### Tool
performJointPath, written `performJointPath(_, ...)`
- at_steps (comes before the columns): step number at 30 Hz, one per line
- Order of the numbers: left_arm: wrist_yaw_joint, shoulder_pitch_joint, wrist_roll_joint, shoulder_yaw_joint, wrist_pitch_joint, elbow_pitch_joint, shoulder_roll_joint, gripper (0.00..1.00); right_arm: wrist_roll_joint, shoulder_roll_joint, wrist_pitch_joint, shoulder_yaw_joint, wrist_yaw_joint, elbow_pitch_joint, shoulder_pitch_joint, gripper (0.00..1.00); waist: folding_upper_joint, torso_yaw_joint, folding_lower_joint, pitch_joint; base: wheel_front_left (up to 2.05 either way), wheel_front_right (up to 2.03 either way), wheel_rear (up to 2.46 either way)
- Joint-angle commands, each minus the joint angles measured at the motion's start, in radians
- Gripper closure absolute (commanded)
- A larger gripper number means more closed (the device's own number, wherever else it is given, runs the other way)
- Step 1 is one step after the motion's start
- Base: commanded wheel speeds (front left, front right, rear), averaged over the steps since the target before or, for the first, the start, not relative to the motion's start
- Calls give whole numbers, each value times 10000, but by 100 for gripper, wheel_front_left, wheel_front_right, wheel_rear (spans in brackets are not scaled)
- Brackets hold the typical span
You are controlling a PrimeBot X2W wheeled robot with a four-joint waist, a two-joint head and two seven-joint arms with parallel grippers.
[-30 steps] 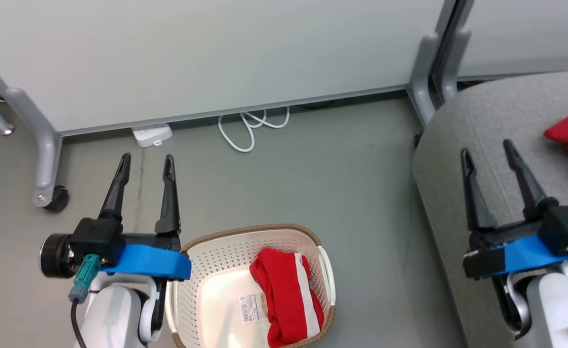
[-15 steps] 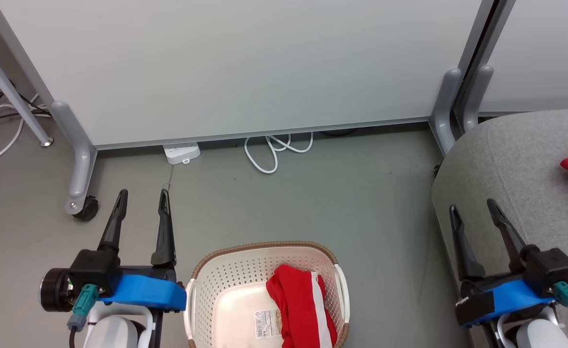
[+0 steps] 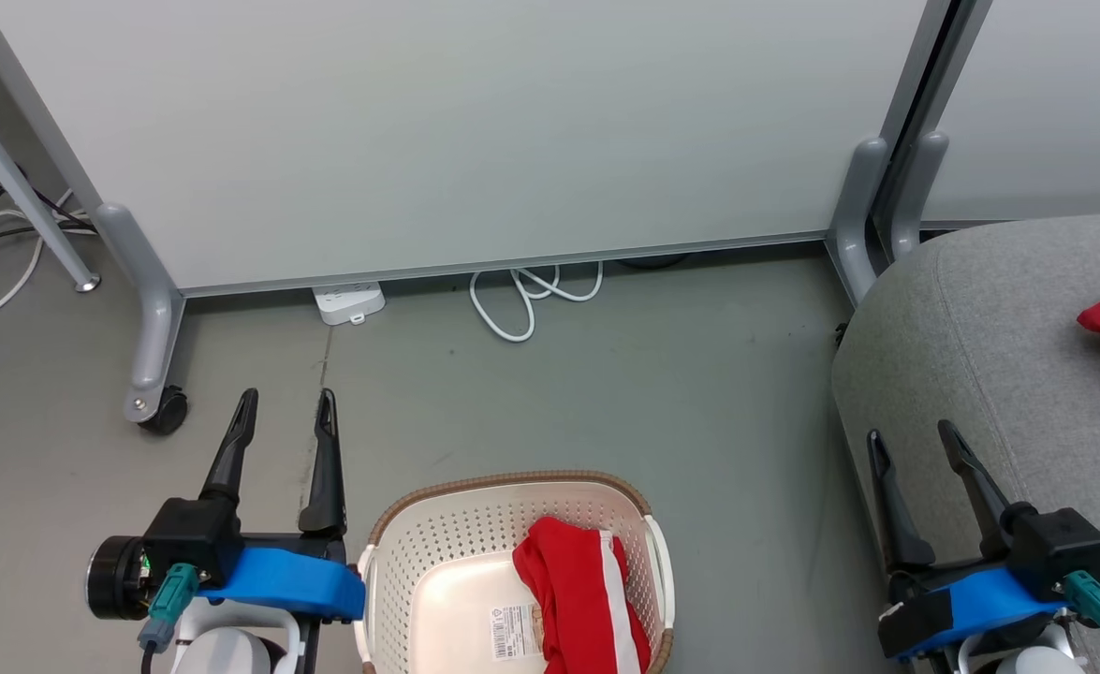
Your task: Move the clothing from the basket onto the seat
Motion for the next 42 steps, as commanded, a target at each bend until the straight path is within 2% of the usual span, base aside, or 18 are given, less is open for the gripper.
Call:
performJointPath(1,-21,65,-54,-23,-30,20,-18,0,-11,31,-34,-22,1,39,117,0,-1,-10,0,0,0,0,0)
performJointPath(13,-62,-512,-57,-380,-29,287,-17,0,-93,29,-34,38,1,-9,-210,0,-1,-112,0,326,0,0,0)
performJointPath(22,-223,-1682,-16,-1131,-30,1527,-3,0,-71,-80,-34,236,1,-204,-953,0,-1,-660,0,1225,0,0,0)
performJointPath(30,-263,-3086,-301,-2657,-30,3269,468,0,-122,-7,-34,512,1,-518,-1959,0,-1,-1382,0,2606,0,0,0)
performJointPath(42,-239,-5222,-1551,-5061,-29,6435,1096,0,-181,168,-34,841,1,-996,-3337,0,-1,-2293,0,4810,0,0,0)
